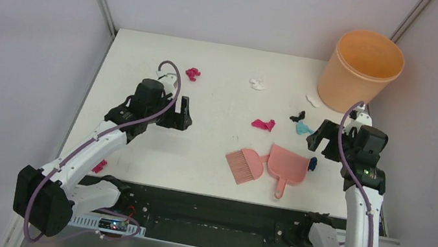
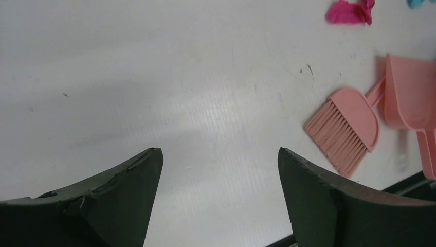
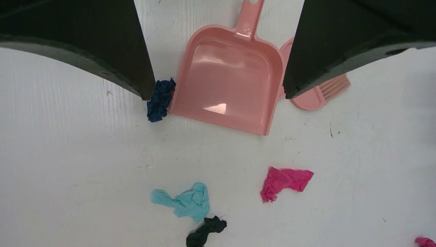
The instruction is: Sweep away the paper scraps from the table
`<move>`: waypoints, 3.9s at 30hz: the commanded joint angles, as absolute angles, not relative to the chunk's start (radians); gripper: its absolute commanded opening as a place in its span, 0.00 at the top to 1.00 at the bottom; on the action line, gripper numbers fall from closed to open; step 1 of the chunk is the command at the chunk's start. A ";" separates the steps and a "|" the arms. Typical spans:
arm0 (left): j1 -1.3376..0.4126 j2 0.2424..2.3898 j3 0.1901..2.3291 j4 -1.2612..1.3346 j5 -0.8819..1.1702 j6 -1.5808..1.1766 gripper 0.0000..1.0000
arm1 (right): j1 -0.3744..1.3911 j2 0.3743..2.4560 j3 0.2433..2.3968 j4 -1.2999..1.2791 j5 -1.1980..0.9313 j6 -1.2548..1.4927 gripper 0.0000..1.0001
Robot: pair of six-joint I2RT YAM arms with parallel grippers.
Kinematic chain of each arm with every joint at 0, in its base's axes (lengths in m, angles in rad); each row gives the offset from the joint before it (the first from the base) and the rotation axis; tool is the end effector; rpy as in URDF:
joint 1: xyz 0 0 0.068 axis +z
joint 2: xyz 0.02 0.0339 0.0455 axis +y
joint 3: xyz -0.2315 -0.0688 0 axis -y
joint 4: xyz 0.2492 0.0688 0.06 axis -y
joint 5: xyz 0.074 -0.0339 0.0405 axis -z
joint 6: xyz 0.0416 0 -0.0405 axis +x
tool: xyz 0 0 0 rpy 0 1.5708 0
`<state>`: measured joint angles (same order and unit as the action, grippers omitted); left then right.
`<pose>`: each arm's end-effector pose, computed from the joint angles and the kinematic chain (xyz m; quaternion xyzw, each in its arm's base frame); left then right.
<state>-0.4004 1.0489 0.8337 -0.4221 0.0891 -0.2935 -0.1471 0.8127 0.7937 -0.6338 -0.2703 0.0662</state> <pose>0.2321 -0.1023 0.2509 0.0677 0.8898 -0.1903 0.4092 0.2012 -0.0186 0.2676 0.0352 0.8896 0.1029 0.4435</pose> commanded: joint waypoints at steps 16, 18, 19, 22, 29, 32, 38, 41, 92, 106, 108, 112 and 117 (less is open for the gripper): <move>-0.517 1.171 0.835 -0.400 0.321 -0.283 0.22 | -0.164 0.768 0.799 -0.597 -0.436 -0.004 0.00; -0.568 1.206 0.873 -0.444 0.314 -0.300 0.21 | -0.172 0.797 0.813 -0.629 -0.491 -0.029 0.00; -0.604 1.227 0.891 -0.464 0.305 -0.311 0.20 | -0.173 0.807 0.816 -0.645 -0.529 -0.043 0.00; -0.722 1.284 0.931 -0.504 0.186 -0.366 0.19 | -0.178 0.815 0.807 -0.659 -0.623 -0.078 0.00; -0.969 1.483 1.007 -0.437 0.029 -0.480 0.25 | -0.179 0.751 0.789 -0.613 -0.546 -0.048 0.00; -1.057 1.536 1.049 -0.381 -0.020 -0.488 0.27 | -0.179 0.711 0.767 -0.603 -0.517 -0.062 0.00; -1.091 1.654 1.162 -0.334 -0.099 -0.498 0.34 | -0.184 0.747 0.768 -0.606 -0.487 -0.092 0.05; -1.092 1.728 1.249 -0.368 -0.151 -0.519 0.35 | -0.186 0.758 0.769 -0.608 -0.504 -0.096 0.05; -1.135 1.217 0.818 -0.110 -0.125 -0.301 1.00 | -0.051 1.193 1.026 -0.829 -0.900 -0.011 0.09; -1.352 1.316 0.897 -0.039 -0.291 -0.084 1.00 | -0.003 1.349 1.068 -0.973 -1.003 0.020 0.10; -1.358 1.330 0.916 -0.057 -0.308 -0.089 1.00 | -0.002 1.334 1.064 -0.975 -0.994 0.011 0.10; -1.381 1.294 0.907 -0.046 -0.351 -0.058 1.00 | -0.003 1.298 1.041 -0.975 -0.957 0.008 0.08; -1.383 1.198 0.863 -0.003 -0.397 -0.030 1.00 | -0.002 1.264 1.003 -0.947 -0.962 0.026 0.03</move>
<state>-1.3724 1.3029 0.8688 -0.1024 -0.3317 -0.0761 -0.0040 1.3136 1.0229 -0.9676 -0.9512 0.0185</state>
